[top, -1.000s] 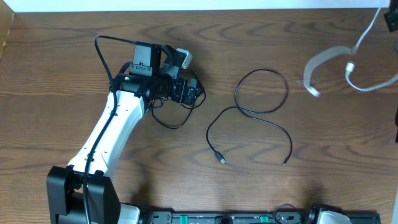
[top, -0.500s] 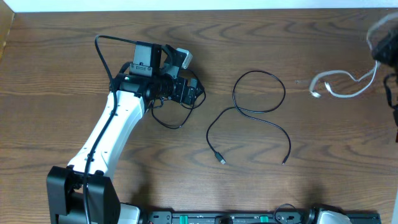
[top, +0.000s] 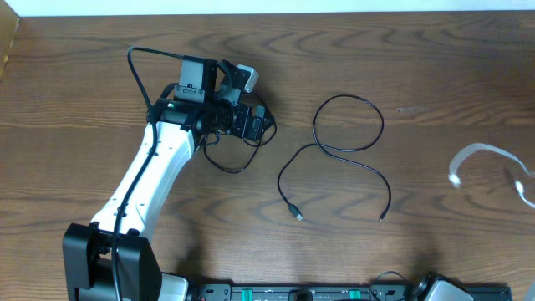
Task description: Untangle cables
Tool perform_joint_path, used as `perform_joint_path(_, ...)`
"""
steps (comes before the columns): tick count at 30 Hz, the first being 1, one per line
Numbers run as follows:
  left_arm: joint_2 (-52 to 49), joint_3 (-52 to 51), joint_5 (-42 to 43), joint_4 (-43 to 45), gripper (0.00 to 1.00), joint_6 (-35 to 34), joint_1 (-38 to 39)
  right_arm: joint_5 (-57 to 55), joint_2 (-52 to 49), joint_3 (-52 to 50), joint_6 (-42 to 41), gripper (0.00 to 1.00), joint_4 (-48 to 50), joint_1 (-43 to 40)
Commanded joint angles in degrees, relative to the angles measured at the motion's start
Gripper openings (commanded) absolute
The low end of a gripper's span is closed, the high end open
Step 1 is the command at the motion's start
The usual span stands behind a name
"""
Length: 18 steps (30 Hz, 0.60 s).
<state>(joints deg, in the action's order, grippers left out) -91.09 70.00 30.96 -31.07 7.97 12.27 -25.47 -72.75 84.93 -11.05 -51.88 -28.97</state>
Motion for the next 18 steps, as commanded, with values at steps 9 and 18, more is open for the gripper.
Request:
perform_joint_path(9, 0.07, 0.72, -0.52, -0.09, 0.92, 1.03, 0.04, 4.09, -5.42, -0.94, -1.77, 0.01, -0.13, -14.14)
perform_joint_path(18, 0.07, 0.72, -0.52, -0.09, 0.92, 1.03, 0.04, 15.58, -9.03, -0.94, -1.77, 0.94, -0.48, -18.6)
